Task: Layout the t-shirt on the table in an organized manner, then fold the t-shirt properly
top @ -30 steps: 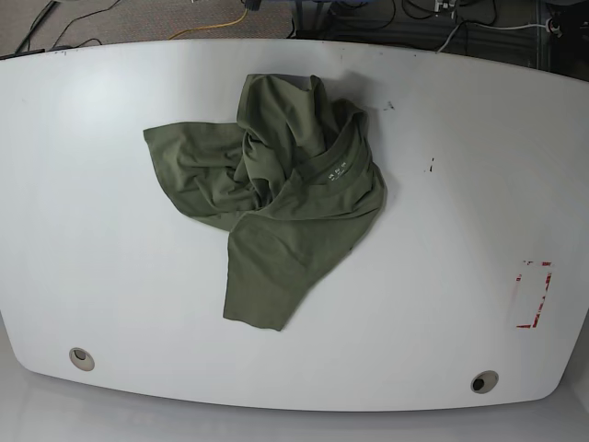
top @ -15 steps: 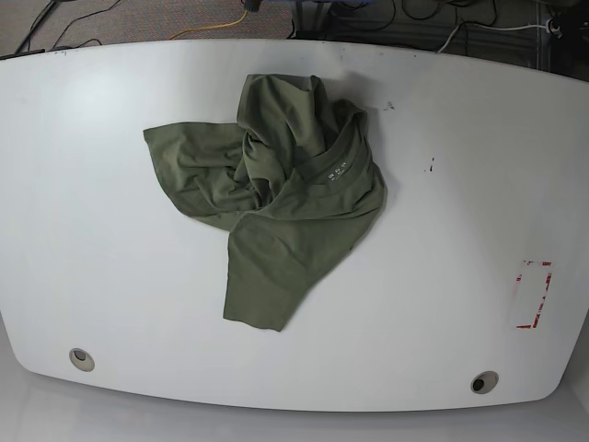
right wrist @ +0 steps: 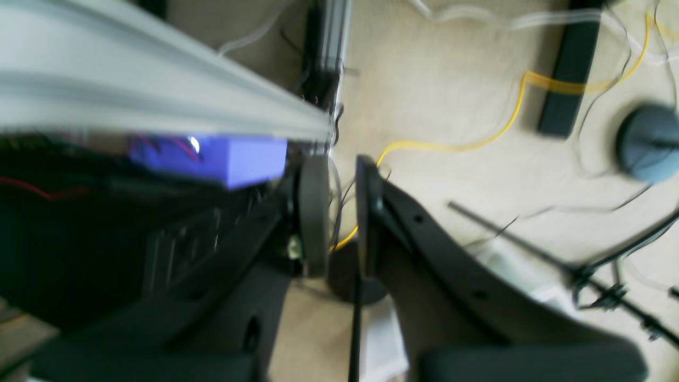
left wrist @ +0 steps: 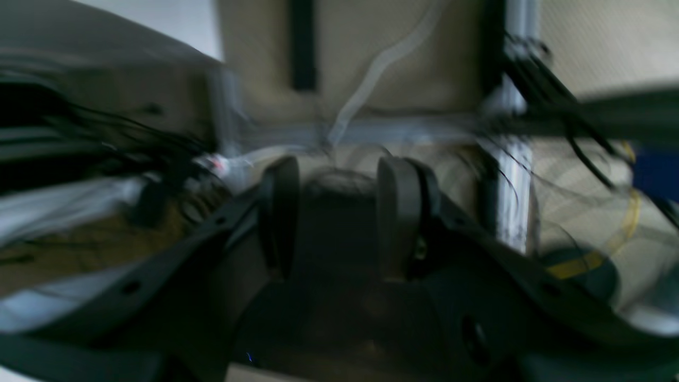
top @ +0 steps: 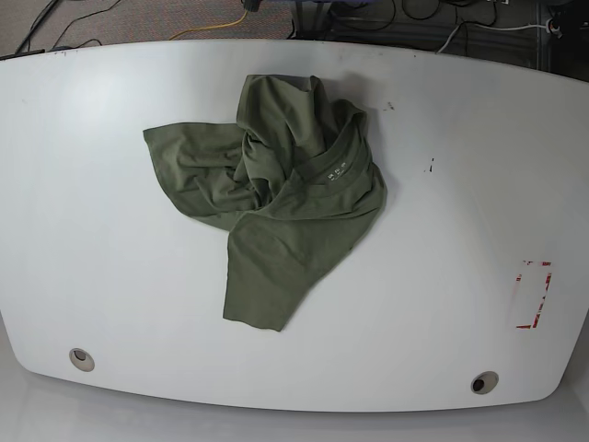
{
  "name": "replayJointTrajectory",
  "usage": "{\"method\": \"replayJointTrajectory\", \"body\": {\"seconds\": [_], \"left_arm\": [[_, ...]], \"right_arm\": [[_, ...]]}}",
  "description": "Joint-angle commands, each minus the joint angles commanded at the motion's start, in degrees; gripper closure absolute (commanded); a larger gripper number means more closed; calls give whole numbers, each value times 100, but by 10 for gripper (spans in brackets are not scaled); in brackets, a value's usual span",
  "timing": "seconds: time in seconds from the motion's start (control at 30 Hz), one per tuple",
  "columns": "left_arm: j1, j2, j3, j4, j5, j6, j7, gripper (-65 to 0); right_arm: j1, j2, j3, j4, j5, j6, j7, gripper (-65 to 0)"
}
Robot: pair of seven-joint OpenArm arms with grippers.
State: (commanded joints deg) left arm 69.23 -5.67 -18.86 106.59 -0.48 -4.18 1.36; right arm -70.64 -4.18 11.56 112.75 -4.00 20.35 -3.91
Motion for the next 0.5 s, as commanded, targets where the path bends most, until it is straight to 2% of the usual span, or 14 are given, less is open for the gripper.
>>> {"method": "replayJointTrajectory", "body": {"seconds": [0.23, 0.5], "left_arm": [[-343, 0, -413, 440, -9, 0, 0, -221], [-1231, 0, -378, 457, -9, 0, 0, -221]], "right_arm": [[62, -70, -26, 387, -9, 0, 149, -89], [659, -70, -35, 378, -9, 35, 290, -87]]}}
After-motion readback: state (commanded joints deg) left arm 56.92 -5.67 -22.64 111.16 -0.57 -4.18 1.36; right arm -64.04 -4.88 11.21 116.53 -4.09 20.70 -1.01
